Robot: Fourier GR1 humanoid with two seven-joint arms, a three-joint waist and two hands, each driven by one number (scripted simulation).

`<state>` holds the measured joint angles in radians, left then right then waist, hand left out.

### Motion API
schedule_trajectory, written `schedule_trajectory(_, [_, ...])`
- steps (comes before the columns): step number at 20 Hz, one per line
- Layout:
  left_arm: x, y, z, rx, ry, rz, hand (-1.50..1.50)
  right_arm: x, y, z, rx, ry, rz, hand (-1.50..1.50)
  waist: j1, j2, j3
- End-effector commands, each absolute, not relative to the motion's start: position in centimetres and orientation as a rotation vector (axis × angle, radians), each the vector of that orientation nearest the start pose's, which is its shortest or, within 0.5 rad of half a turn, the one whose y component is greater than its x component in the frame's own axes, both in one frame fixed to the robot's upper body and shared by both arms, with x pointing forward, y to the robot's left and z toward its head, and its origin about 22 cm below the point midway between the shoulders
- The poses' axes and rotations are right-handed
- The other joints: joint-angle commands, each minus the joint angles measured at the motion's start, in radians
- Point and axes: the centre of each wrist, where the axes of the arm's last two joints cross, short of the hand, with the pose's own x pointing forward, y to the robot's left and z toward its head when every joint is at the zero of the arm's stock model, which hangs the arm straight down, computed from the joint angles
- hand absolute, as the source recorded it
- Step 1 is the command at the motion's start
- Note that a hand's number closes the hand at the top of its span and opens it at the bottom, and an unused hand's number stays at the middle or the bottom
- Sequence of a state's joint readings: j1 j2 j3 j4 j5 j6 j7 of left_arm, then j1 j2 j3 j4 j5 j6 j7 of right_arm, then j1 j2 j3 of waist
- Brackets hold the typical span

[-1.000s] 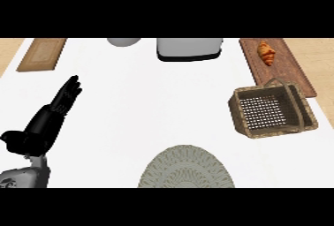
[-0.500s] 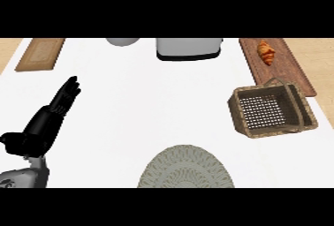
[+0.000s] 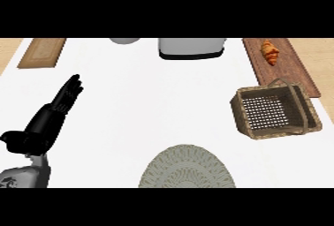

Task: Pick the tomato from the placemat and place it in the basket

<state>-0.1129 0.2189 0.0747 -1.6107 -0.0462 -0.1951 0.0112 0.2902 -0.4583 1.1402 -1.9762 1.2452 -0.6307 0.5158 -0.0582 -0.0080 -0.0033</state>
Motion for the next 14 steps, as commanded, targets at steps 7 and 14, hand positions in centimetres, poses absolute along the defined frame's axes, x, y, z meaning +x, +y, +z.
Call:
schedule_trajectory(7, [26.9,27.9,5.8,0.084,-1.688,-0.359,0.00,8.3,-12.4,9.9,-0.687,-2.023,0.328,1.50,0.017,0.008,0.001])
schedule_trajectory(14, [26.8,27.6,5.8,0.062,-1.699,-0.374,0.00,9.3,-13.2,8.9,-0.739,-1.967,0.343,1.50,0.046,0.020,0.002])
